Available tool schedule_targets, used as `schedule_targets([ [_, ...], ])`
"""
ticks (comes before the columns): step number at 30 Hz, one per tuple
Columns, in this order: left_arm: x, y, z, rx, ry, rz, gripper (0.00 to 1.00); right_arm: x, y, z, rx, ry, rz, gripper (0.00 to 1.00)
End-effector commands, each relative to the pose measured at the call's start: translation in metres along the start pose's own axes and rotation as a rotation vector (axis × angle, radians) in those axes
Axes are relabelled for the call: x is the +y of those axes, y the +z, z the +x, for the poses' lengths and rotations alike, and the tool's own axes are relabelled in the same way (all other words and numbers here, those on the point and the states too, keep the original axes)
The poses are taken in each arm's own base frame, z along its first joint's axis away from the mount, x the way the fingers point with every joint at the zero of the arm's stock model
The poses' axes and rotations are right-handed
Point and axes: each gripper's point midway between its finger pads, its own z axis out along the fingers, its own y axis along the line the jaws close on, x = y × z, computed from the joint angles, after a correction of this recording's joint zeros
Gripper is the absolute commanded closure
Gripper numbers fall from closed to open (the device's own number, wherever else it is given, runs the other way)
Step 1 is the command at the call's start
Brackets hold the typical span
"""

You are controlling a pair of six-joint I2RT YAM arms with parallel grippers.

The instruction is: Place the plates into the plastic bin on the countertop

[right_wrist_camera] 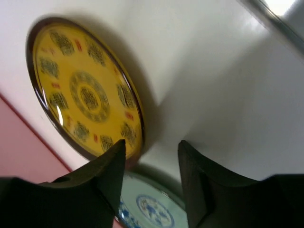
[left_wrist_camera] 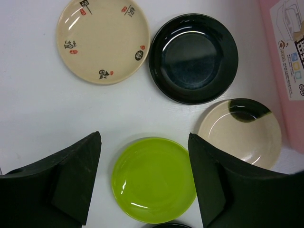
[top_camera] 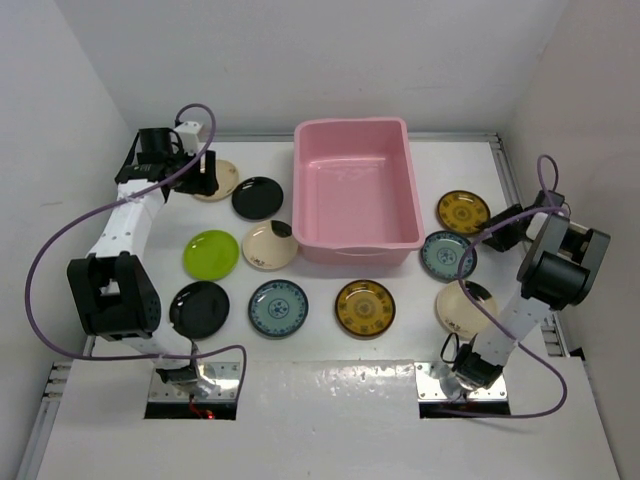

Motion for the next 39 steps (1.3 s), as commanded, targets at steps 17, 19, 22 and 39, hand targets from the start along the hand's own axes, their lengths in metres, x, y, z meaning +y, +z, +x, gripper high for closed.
schedule_targets([
  [17,0.032,0.031,-0.015,0.014,-0.057,-0.047,0.24,0.073,-0.053,-0.080,-0.491,-0.088,0.154,1.00],
  [19,0.042,0.041,-0.012,0.031,-0.069,-0.064,0.24,0.099,-0.088,-0.099,-0.655,-0.129,0.198,1.00],
  [22,0.057,0.047,-0.011,0.036,-0.087,-0.083,0.24,0.135,-0.123,-0.110,-0.809,-0.089,0.121,1.00],
  [39,0.114,0.116,0.027,0.136,-0.245,-0.117,0.23,0.286,-0.178,0.018,-0.751,-0.300,-0.446,1.00],
])
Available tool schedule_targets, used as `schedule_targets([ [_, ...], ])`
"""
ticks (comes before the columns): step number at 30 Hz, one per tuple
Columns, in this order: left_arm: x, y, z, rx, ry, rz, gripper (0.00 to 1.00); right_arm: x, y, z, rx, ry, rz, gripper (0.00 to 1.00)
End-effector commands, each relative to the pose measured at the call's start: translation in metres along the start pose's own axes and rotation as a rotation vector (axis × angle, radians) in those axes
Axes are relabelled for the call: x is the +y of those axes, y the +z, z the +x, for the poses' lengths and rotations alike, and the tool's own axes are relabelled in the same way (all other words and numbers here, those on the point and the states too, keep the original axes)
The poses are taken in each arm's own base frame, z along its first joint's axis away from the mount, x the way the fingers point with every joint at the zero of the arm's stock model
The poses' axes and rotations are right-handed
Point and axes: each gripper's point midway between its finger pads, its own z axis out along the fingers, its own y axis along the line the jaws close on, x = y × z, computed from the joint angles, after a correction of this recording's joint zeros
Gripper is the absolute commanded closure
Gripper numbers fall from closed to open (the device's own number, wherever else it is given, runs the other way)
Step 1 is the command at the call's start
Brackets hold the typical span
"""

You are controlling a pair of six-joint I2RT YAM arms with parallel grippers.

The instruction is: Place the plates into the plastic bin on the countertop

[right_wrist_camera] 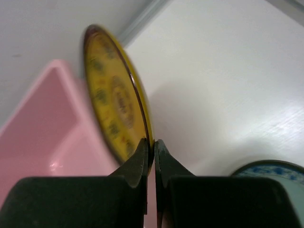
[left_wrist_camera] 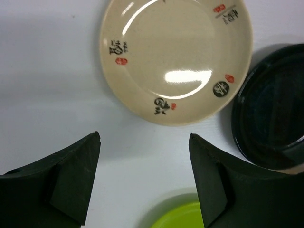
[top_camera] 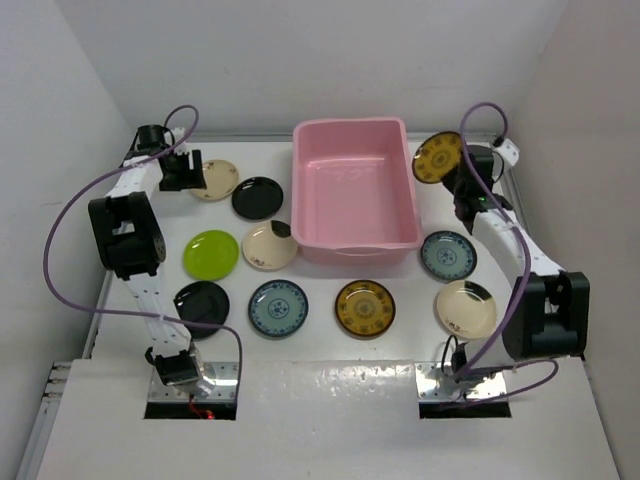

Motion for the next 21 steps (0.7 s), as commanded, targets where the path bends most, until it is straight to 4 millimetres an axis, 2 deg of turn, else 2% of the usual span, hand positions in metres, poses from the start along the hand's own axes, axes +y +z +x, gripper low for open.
schedule_targets([
  [1,0.018,0.002,-0.020,-0.048,-0.057,-0.025,0.23,0.103,-0.053,-0.059,-0.193,-0.001,-0.313,1.00],
  [2,0.018,0.012,-0.011,-0.023,-0.078,-0.023,0.23,0.122,-0.058,-0.046,-0.155,-0.047,-0.368,1.00],
  [3,0.022,0.009,-0.016,-0.037,-0.083,-0.018,0.23,0.130,-0.063,-0.040,-0.135,-0.077,-0.394,1.00],
  [4,0.021,0.018,-0.012,-0.024,-0.102,-0.005,0.22,0.133,-0.053,-0.014,-0.063,-0.121,-0.380,1.00],
  [5,0.020,0.023,-0.007,-0.011,-0.106,0.006,0.22,0.139,-0.052,0.003,-0.020,-0.146,-0.390,1.00],
  [6,0.021,0.026,-0.009,-0.013,-0.119,0.006,0.22,0.157,-0.058,0.006,0.019,-0.151,-0.448,1.00],
  [7,0.020,0.028,-0.009,-0.013,-0.142,0.006,0.22,0.159,-0.044,0.039,0.124,-0.196,-0.436,1.00],
  [8,0.025,0.032,-0.004,-0.001,-0.167,0.001,0.22,0.152,-0.042,0.065,0.190,-0.232,-0.408,1.00],
  [9,0.023,0.032,-0.004,-0.002,-0.167,0.016,0.22,0.159,-0.037,0.066,0.178,-0.269,-0.401,1.00],
  [10,0.023,0.036,-0.001,0.007,-0.180,0.017,0.22,0.163,-0.038,0.081,0.190,-0.301,-0.397,1.00],
  [12,0.021,0.040,0.003,0.018,-0.183,0.030,0.22,0.173,-0.037,0.098,0.211,-0.336,-0.432,1.00],
  [13,0.022,0.044,0.005,0.024,-0.185,0.030,0.22,0.176,-0.034,0.118,0.284,-0.353,-0.463,1.00],
  [14,0.023,0.047,0.005,0.026,-0.186,0.030,0.22,0.183,-0.028,0.128,0.309,-0.369,-0.468,1.00],
  [15,0.023,0.055,0.013,0.046,-0.204,0.031,0.22,0.184,-0.031,0.135,0.357,-0.394,-0.454,1.00],
  [16,0.023,0.057,0.011,0.044,-0.220,0.031,0.22,0.179,-0.021,0.153,0.401,-0.428,-0.436,1.00],
  [17,0.022,0.060,0.009,0.040,-0.219,0.046,0.22,0.182,-0.013,0.165,0.431,-0.441,-0.432,1.00],
  [19,0.020,0.065,0.011,0.048,-0.248,0.056,0.22,0.190,-0.012,0.166,0.474,-0.436,-0.415,1.00],
  [20,0.021,0.070,0.011,0.044,-0.260,0.056,0.25,0.175,0.001,0.186,0.523,-0.447,-0.362,1.00],
  [21,0.021,0.070,0.011,0.044,-0.260,0.056,0.25,0.171,0.006,0.186,0.533,-0.435,-0.343,1.00],
])
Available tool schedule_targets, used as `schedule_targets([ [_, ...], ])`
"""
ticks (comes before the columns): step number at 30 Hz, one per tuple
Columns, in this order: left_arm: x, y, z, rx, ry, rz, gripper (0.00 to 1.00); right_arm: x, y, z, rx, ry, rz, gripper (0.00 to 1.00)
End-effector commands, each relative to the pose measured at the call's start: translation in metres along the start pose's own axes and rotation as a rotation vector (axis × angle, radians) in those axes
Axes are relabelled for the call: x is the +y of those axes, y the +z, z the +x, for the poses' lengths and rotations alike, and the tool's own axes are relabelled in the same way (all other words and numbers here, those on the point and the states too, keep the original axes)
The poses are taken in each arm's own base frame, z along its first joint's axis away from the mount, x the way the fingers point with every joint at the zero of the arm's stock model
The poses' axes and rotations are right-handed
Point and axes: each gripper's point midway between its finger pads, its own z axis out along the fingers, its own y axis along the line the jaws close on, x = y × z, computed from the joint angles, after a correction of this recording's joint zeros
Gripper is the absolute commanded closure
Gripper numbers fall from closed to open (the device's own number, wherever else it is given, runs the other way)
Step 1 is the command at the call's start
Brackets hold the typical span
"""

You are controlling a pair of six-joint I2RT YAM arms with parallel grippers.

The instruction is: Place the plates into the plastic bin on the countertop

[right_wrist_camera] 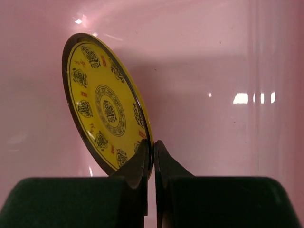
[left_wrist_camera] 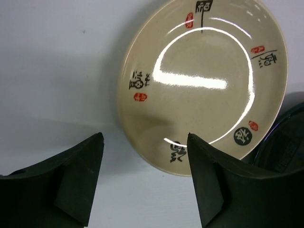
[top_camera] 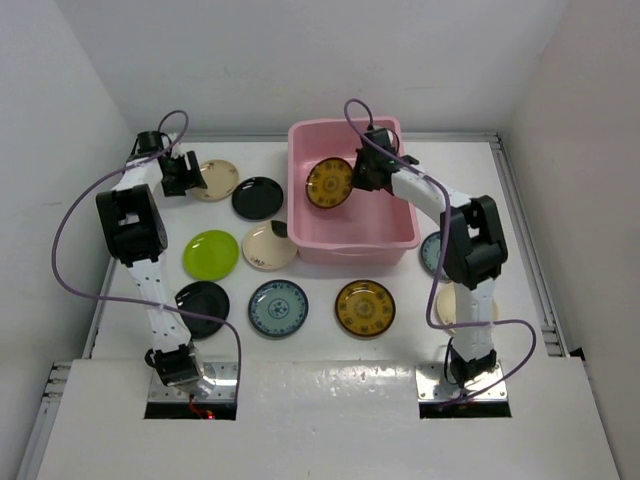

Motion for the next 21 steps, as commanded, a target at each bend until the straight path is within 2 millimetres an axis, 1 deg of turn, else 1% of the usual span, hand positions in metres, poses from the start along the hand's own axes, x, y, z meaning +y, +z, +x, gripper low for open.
schedule_targets([
  [1,0.002,0.014,0.008,0.024,-0.069,0.022,0.26,0.003,0.000,-0.007,0.043,0.045,0.001,1.00],
  [2,0.003,0.018,0.012,0.034,-0.072,0.021,0.26,0.000,0.005,-0.002,0.060,0.072,0.007,1.00],
  [3,0.002,0.017,0.008,0.026,-0.082,0.022,0.28,-0.006,0.008,-0.003,0.059,0.101,0.019,1.00],
  [4,0.002,0.022,0.013,0.039,-0.086,0.033,0.30,-0.009,0.011,0.001,0.070,0.112,0.024,0.96],
  [5,0.000,0.021,0.013,0.040,-0.095,0.044,0.34,-0.013,0.014,0.002,0.078,0.123,0.027,0.93],
  [6,0.002,0.024,0.016,0.049,-0.115,0.056,0.37,-0.014,0.015,0.003,0.083,0.127,0.028,0.89],
  [7,0.002,0.028,0.017,0.052,-0.117,0.065,0.40,-0.015,0.016,0.003,0.086,0.122,0.026,0.72],
  [8,-0.001,0.030,0.017,0.054,-0.126,0.083,0.48,-0.013,0.017,0.007,0.109,0.101,0.004,0.63],
  [9,-0.003,0.030,0.017,0.056,-0.136,0.093,0.53,-0.012,0.016,0.002,0.103,0.089,0.000,0.55],
  [10,-0.005,0.030,0.017,0.057,-0.136,0.104,0.58,-0.004,0.014,0.004,0.124,0.072,-0.038,0.49],
  [11,-0.006,0.032,0.016,0.056,-0.136,0.115,0.64,0.006,0.009,-0.009,0.106,0.023,-0.077,0.34],
  [12,-0.008,0.032,0.016,0.058,-0.149,0.124,0.77,0.009,0.005,-0.010,0.115,0.007,-0.091,0.31],
  [13,-0.005,0.029,0.011,0.048,-0.167,0.130,0.84,0.016,-0.002,-0.021,0.099,-0.042,-0.113,0.23],
  [14,-0.005,0.029,0.011,0.047,-0.167,0.130,0.91,0.018,-0.010,-0.028,0.088,-0.056,-0.118,0.20],
  [15,0.000,0.026,0.000,0.017,-0.176,0.126,1.00,0.020,-0.019,-0.037,0.067,-0.068,-0.122,0.19],
  [16,0.004,0.020,-0.009,-0.005,-0.176,0.123,1.00,0.024,-0.032,-0.048,0.036,-0.089,-0.134,0.19],
  [17,0.001,0.018,-0.014,-0.015,-0.171,0.133,1.00,0.022,-0.039,-0.056,0.016,-0.093,-0.132,0.17],
  [18,0.004,0.006,-0.029,-0.053,-0.166,0.131,1.00,0.020,-0.046,-0.062,-0.002,-0.110,-0.133,0.17],
  [19,0.000,-0.004,-0.047,-0.095,-0.148,0.135,1.00,0.023,-0.068,-0.079,-0.050,-0.109,-0.149,0.17],
  [20,-0.003,-0.013,-0.059,-0.124,-0.136,0.138,1.00,0.013,-0.073,-0.082,-0.055,-0.097,-0.134,0.15],
  [21,-0.006,-0.023,-0.072,-0.157,-0.109,0.140,1.00,0.006,-0.076,-0.081,-0.051,-0.079,-0.122,0.15],
])
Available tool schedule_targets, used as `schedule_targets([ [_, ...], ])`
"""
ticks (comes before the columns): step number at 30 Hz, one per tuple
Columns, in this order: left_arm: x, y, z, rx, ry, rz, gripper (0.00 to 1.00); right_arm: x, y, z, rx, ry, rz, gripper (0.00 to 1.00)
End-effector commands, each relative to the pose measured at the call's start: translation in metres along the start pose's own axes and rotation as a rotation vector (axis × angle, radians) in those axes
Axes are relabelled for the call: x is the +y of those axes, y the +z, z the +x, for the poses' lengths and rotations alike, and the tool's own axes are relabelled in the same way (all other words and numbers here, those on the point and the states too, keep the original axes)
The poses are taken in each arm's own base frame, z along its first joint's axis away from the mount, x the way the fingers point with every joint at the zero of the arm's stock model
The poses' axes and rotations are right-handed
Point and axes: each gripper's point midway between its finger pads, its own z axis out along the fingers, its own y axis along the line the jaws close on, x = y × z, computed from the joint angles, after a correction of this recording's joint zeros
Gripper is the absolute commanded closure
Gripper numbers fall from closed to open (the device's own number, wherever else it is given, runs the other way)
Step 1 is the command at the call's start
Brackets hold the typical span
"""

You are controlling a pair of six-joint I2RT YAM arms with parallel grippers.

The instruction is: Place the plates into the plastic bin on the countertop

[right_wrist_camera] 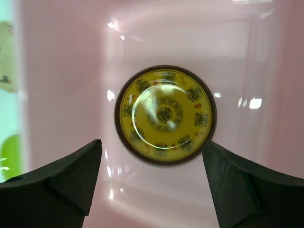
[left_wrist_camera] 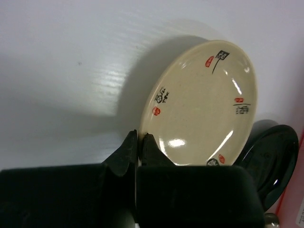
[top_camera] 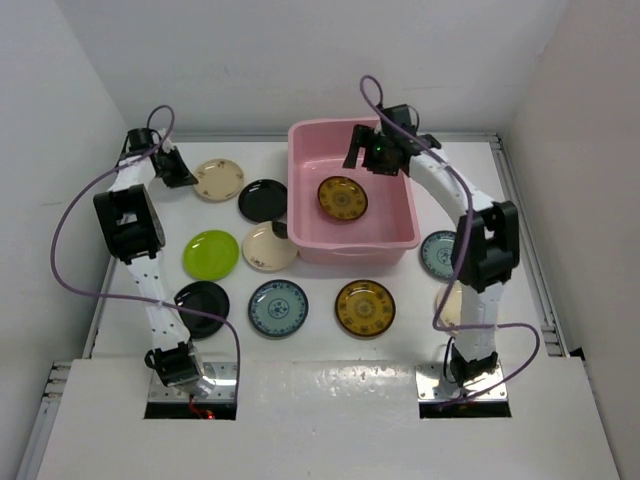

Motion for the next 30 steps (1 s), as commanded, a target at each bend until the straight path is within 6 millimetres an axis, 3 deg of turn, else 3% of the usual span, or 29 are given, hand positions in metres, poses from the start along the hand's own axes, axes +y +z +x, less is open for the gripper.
schedule_targets([
  [1,-0.021,-0.049,-0.068,-0.170,0.085,0.004,1.00,0.003,-0.080,-0.058,-0.177,-0.014,-0.040,0.15],
  [2,-0.031,-0.064,-0.091,-0.233,0.114,0.006,1.00,-0.017,-0.086,-0.064,-0.184,0.026,-0.008,0.15],
  [4,-0.044,-0.087,-0.116,-0.308,0.146,0.004,1.00,-0.047,-0.096,-0.055,-0.164,0.118,0.041,0.15],
  [5,-0.058,-0.113,-0.138,-0.383,0.176,0.000,1.00,-0.062,-0.107,-0.057,-0.176,0.166,0.065,0.15],
  [7,-0.077,-0.137,-0.157,-0.452,0.221,0.005,1.00,-0.091,-0.122,-0.044,-0.180,0.255,0.106,0.15],
  [8,-0.096,-0.152,-0.169,-0.502,0.265,0.016,1.00,-0.112,-0.130,-0.034,-0.179,0.299,0.137,0.15],
  [9,-0.121,-0.168,-0.176,-0.538,0.307,0.039,1.00,-0.121,-0.133,-0.037,-0.208,0.323,0.142,0.15],
  [10,-0.138,-0.178,-0.179,-0.560,0.330,0.065,1.00,-0.144,-0.135,-0.025,-0.200,0.394,0.169,0.16],
  [11,-0.168,-0.189,-0.181,-0.583,0.381,0.114,1.00,-0.158,-0.147,-0.020,-0.232,0.429,0.178,0.16],
  [12,-0.186,-0.196,-0.179,-0.589,0.400,0.142,1.00,-0.165,-0.149,-0.015,-0.233,0.446,0.187,0.16],
  [13,-0.204,-0.206,-0.178,-0.600,0.421,0.171,1.00,-0.185,-0.145,0.009,-0.196,0.493,0.227,0.16],
  [14,-0.220,-0.208,-0.175,-0.601,0.442,0.204,1.00,-0.198,-0.154,0.010,-0.219,0.518,0.248,0.16],
  [15,-0.254,-0.210,-0.159,-0.572,0.477,0.277,1.00,-0.208,-0.160,0.014,-0.228,0.539,0.271,0.16],
  [17,-0.290,-0.212,-0.140,-0.546,0.521,0.343,1.00,-0.231,-0.161,0.045,-0.183,0.592,0.346,0.18],
  [19,-0.330,-0.194,-0.097,-0.443,0.550,0.425,1.00,-0.246,-0.165,0.067,-0.149,0.639,0.395,0.18],
  [21,-0.348,-0.169,-0.062,-0.353,0.549,0.460,1.00,-0.266,-0.169,0.092,-0.122,0.709,0.443,0.18],
  [22,-0.369,-0.156,-0.035,-0.300,0.569,0.495,1.00,-0.270,-0.169,0.098,-0.120,0.724,0.450,0.19],
  [23,-0.375,-0.144,-0.022,-0.270,0.573,0.496,1.00,-0.277,-0.169,0.111,-0.099,0.750,0.459,0.19],
  [25,-0.393,-0.114,0.014,-0.189,0.592,0.518,1.00,-0.284,-0.171,0.115,-0.101,0.749,0.460,0.20],
  [28,-0.405,-0.079,0.049,-0.117,0.617,0.517,1.00,-0.292,-0.168,0.131,-0.041,0.680,0.462,0.24],
  [30,-0.409,-0.065,0.061,-0.098,0.634,0.514,1.00,-0.294,-0.163,0.144,0.005,0.669,0.444,0.28],
])
